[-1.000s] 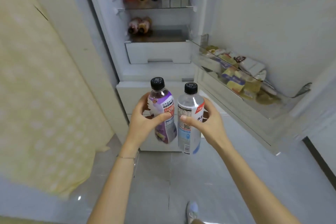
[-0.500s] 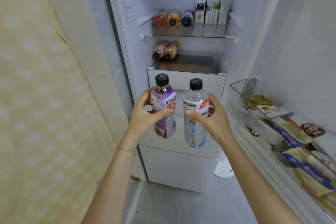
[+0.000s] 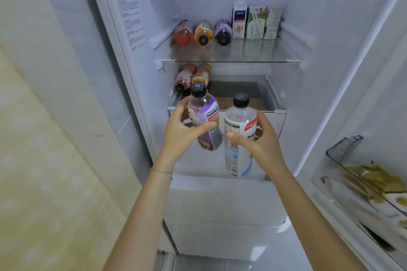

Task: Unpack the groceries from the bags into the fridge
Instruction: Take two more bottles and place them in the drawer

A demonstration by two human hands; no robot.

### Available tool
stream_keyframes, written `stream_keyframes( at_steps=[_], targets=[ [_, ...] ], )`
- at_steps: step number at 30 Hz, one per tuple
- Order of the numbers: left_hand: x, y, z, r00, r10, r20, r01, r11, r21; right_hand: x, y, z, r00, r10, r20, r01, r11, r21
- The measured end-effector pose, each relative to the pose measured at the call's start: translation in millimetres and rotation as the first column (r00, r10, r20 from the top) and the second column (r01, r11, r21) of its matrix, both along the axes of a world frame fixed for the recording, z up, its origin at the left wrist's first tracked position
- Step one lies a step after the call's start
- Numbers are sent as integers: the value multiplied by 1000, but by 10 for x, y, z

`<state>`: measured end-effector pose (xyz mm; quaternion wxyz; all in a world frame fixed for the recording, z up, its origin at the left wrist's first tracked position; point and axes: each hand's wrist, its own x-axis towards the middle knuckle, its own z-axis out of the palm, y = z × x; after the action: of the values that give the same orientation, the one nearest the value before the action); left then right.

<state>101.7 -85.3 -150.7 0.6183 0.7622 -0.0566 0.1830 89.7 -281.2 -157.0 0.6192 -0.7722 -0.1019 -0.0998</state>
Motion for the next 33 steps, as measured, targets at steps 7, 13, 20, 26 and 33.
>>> stream_keyframes(
  at_steps=[7,13,20,26,33],
  targets=[
    [734,271,107,983,-169,66,167,985,41,513,196,91,988,-144,63,142,989,39],
    [1089,333,109,962,-233,143,227,972,62,804,213,158,973,-208,98,200,976,92],
    [1307,163,55,946,-239,219,226,971,84,996,157,251,968,-229,105,222,972,74],
    [1510,76,-20,950,-261,173,242,963,121,1104,97,186,977,-207,53,202,975,96],
    [1586,-22,-2,959,-235,157,204,961,188,1200,102,100,983,-184,10,181,975,125]
  ],
)
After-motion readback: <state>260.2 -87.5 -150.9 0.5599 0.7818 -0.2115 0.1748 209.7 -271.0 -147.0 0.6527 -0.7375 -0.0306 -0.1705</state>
